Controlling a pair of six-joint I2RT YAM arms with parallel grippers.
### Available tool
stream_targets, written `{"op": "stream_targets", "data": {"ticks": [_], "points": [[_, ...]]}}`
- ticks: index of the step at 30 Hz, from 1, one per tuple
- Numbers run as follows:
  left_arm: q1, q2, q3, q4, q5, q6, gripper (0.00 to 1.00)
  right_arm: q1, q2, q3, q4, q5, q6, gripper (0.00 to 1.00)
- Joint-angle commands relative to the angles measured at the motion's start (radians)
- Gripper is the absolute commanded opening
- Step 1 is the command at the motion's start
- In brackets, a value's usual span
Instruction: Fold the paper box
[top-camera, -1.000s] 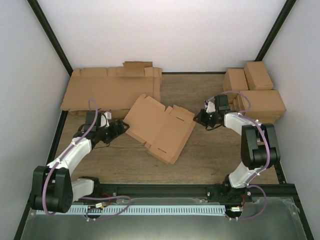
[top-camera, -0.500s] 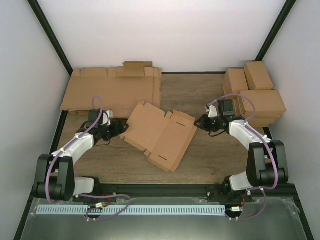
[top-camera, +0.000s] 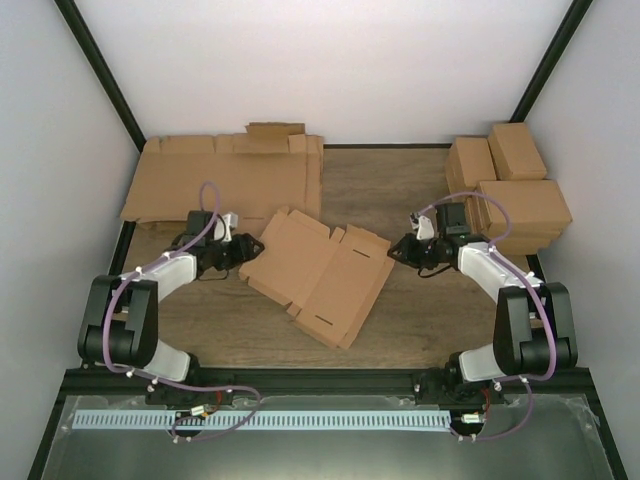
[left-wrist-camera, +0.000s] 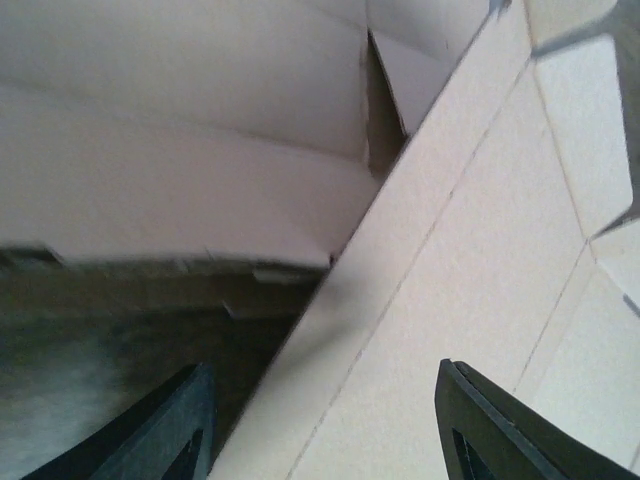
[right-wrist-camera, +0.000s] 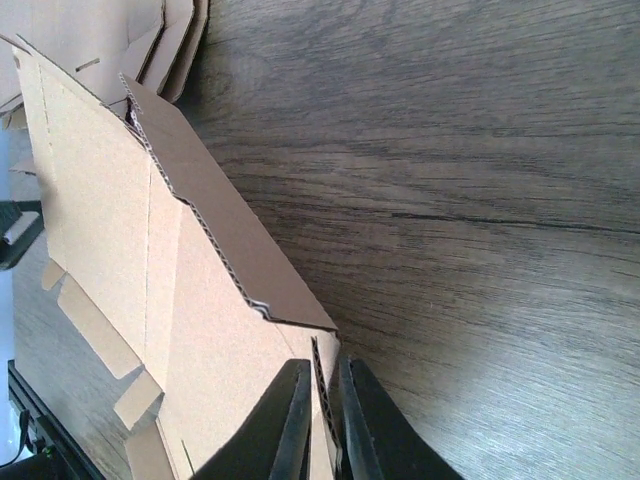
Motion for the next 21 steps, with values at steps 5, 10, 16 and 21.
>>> {"op": "stream_targets", "data": {"ticks": [5,10,16,21], "points": [[-0.053,-0.082,-0.114,0.012,0.089,-0.014,0.57,0.015,0.015,-0.07,0.086,-0.037,0.034,0.21],[-0.057,-0.233,-0.173,-0.029,0.093,-0.039,0.4,0.017,0.043,-0.128,0.135,-0.045,0.049,0.62],[-0.06,-0.377,-0.213,-0.091,0.094,-0.078,0.26,0.017,-0.021,-0.197,0.154,-0.023,0.078,0.87],[-0.068,-0.435,-0.239,-0.119,0.079,-0.098,0.13,0.017,-0.053,-0.234,0.148,-0.018,0.101,0.93]]}}
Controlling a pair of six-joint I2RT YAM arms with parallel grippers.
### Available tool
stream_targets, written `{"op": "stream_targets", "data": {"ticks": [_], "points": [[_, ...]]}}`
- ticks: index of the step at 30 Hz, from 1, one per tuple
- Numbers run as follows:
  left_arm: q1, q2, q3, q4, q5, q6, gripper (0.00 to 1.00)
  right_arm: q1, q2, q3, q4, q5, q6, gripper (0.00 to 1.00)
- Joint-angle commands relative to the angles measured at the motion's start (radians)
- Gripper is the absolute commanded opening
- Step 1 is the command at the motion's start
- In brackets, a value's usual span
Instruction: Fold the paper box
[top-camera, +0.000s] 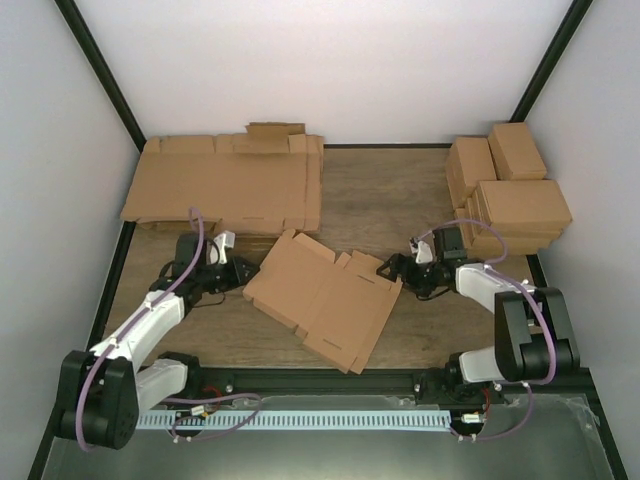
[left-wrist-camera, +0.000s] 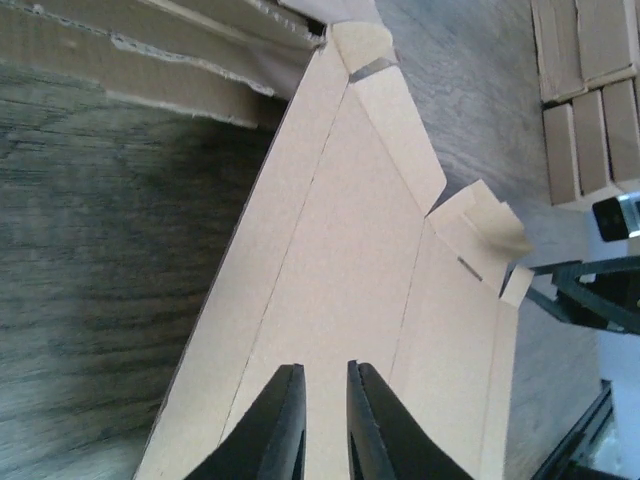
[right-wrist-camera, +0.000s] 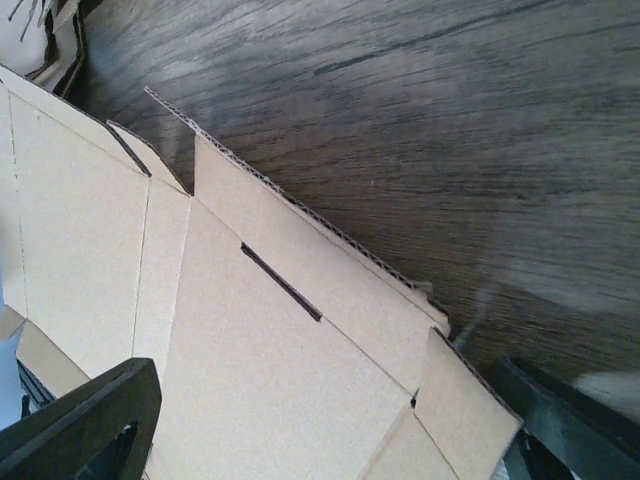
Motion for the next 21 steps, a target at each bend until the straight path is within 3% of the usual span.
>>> {"op": "stream_targets", "data": {"ticks": [1,4,5,11,13,17,21], "points": [[-0.009,-0.043,-0.025,-0.045,-0.007,-0.022,0.11,0.006,-0.036,-0.026,0.012,0.0,0.03,0.93],[-0.011,-0.058,-0.024,-0.061,-0.032,-0.023,0.09,0.007,-0.062,-0.051,0.0,-0.011,0.047,0.93],[-0.011,-0.06,-0.023,-0.067,-0.049,-0.023,0.13,0.008,-0.074,-0.061,-0.004,-0.012,0.05,0.93],[-0.011,-0.027,-0.001,-0.094,-0.156,-0.028,0.72,0.015,-0.136,-0.104,-0.05,0.045,0.147,0.93],[-0.01,-0.013,0.006,-0.087,-0.162,-0.029,0.83,0.015,-0.158,-0.107,-0.081,0.07,0.173,0.93],[-0.011,0.016,0.016,-0.065,-0.182,-0.022,0.91,0.015,-0.227,-0.142,-0.093,0.041,0.203,0.93],[-0.01,0.082,0.033,-0.04,-0.171,0.006,0.91,0.015,-0.279,-0.175,-0.096,0.0,0.206,0.93]]}}
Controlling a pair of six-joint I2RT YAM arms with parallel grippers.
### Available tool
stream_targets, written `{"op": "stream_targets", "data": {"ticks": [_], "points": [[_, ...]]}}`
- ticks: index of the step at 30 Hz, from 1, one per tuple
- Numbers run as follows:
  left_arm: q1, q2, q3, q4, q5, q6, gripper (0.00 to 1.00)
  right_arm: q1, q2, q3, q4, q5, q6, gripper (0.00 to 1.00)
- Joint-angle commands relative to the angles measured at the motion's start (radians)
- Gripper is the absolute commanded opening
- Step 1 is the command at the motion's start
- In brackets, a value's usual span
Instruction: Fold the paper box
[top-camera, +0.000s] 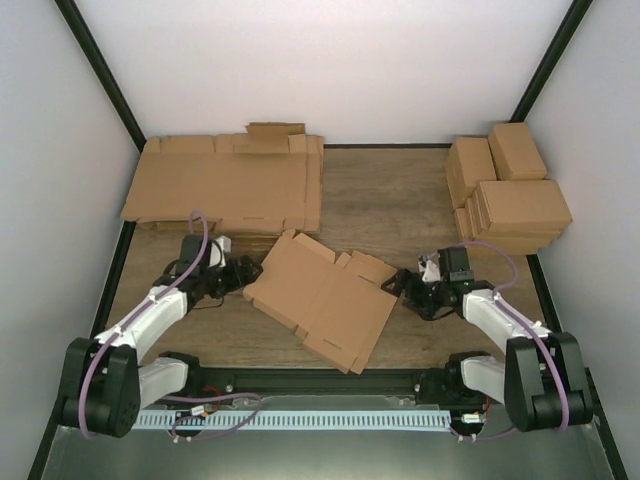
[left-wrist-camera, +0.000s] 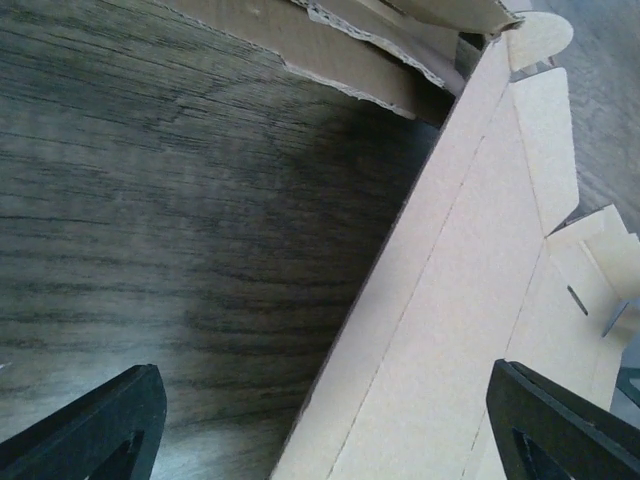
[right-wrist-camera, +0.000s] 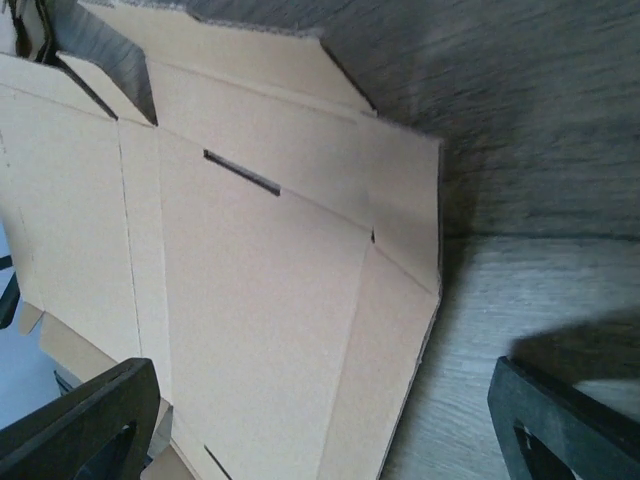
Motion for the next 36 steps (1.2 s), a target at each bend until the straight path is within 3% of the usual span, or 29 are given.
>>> {"op": "stream_targets", "data": {"ticks": [1,13,22,26,32,36], "points": [[-0.001,0.07,0.044,0.047,0.003,0.037,0.89,0.008,-0.044,-0.023,-0.035,-0.04,0.023,0.93],[-0.01,0.231,0.067,0.151,0.141,0.081,0.65,0.008,-0.019,-0.107,0.033,-0.163,0.025,0.86],[-0.073,0.26,0.083,0.158,0.206,0.067,0.05,0.008,0.047,-0.083,0.061,-0.158,0.013,0.83],[-0.136,0.196,0.084,0.109,0.14,0.029,0.04,0.008,0.061,-0.014,0.003,-0.103,-0.019,0.83],[-0.181,-0.049,0.084,-0.004,-0.022,-0.052,0.04,0.008,-0.012,0.044,-0.052,-0.014,-0.024,0.85],[-0.183,-0.176,0.062,-0.042,-0.082,-0.094,0.04,0.008,-0.012,0.061,-0.076,-0.077,-0.053,0.76]]}}
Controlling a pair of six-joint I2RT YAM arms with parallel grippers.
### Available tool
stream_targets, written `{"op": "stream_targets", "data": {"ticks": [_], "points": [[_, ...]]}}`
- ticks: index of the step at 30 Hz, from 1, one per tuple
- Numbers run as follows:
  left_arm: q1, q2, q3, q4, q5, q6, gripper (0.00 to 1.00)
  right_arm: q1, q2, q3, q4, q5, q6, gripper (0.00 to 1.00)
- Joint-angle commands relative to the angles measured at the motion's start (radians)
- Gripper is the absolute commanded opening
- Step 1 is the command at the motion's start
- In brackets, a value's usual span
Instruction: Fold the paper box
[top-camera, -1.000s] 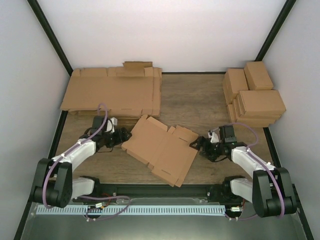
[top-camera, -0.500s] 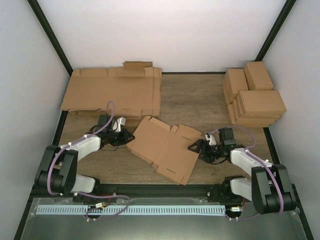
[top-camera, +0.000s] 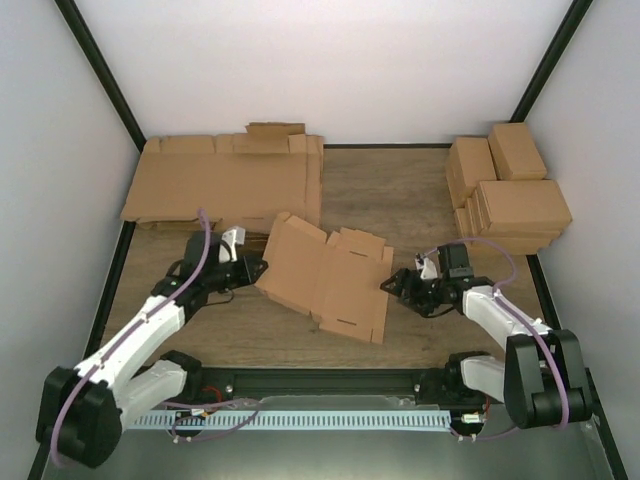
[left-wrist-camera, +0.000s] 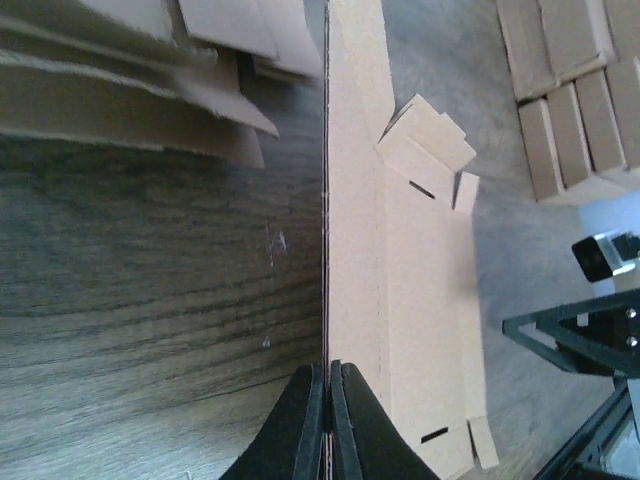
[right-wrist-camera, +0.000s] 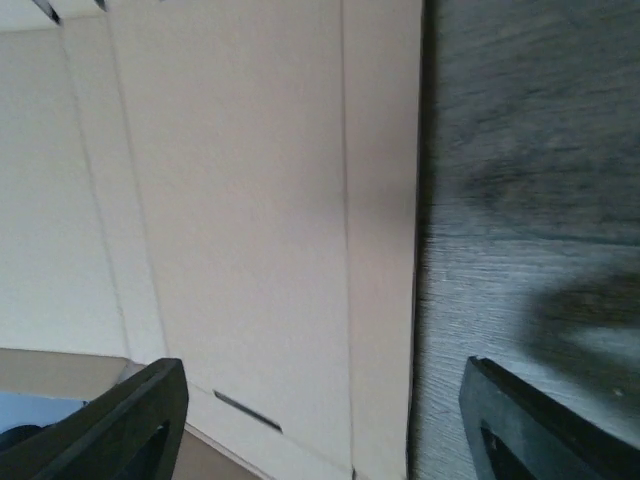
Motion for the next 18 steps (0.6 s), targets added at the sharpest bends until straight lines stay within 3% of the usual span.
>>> {"op": "stream_targets", "data": {"ticks": [1,4,7,13,18], "points": [[-0.004,-0.103,-0.019,-0.057,-0.091,-0.073,0.04,0.007,-0.013,0.044,-0.049,-0.047,-0.048,0.7],[-0.007,-0.122,-0.076,0.0,-0.036,-0.106,0.04,0.007,-0.022,0.023,-0.026,-0.133,-0.077,0.6],[-0.021,-0.096,-0.095,0.013,-0.033,-0.114,0.04,0.007,-0.031,0.012,-0.018,-0.144,-0.072,0.59],[-0.033,-0.097,-0.078,-0.044,-0.11,-0.114,0.04,0.006,-0.021,0.013,-0.029,-0.051,-0.041,0.69],[-0.034,-0.122,-0.082,-0.081,-0.175,-0.127,0.04,0.007,0.014,-0.004,-0.01,-0.003,-0.04,0.72]]}}
